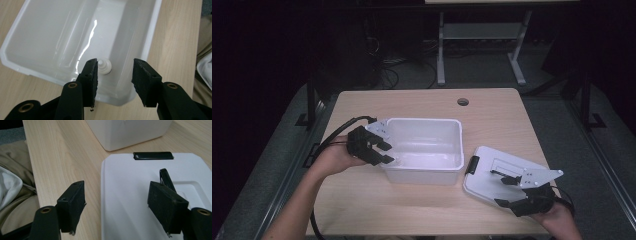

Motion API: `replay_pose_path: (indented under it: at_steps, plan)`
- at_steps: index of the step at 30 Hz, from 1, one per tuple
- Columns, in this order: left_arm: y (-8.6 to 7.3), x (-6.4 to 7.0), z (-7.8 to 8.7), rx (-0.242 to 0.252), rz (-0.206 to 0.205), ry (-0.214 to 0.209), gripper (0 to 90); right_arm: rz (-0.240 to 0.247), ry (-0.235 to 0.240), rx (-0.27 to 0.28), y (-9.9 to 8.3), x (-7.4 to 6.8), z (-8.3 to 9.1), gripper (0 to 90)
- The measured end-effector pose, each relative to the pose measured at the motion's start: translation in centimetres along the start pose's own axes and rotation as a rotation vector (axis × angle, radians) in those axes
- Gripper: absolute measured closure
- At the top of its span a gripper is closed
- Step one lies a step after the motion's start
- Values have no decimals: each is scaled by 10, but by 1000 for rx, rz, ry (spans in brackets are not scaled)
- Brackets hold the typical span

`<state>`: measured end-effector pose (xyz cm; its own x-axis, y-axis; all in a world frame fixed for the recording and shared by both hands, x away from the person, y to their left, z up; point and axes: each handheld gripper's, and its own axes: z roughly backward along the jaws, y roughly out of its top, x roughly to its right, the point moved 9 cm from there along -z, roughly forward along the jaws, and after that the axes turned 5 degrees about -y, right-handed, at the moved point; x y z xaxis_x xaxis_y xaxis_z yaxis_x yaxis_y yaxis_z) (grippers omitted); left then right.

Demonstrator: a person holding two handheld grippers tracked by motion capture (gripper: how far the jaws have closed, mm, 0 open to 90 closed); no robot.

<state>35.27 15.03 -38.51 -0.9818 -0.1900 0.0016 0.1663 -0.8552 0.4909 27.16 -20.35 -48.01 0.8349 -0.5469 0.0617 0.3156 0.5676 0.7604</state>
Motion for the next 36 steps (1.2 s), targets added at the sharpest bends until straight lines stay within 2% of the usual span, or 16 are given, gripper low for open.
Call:
replay_pose_path:
  at_steps: [8,16,28,36]
  plan:
    - [-10,14,20,33,6,9,545,5,1,-5,2,-1,-3,294]
    - [-23,27,28,60,16,15,544,5,-3,-5,3,-3,0,294]
    - [-47,42,28,58,35,17,533,14,-5,-12,4,-4,-2,295]
    - [-60,54,16,55,40,9,521,19,-5,-10,6,-5,-1,296]
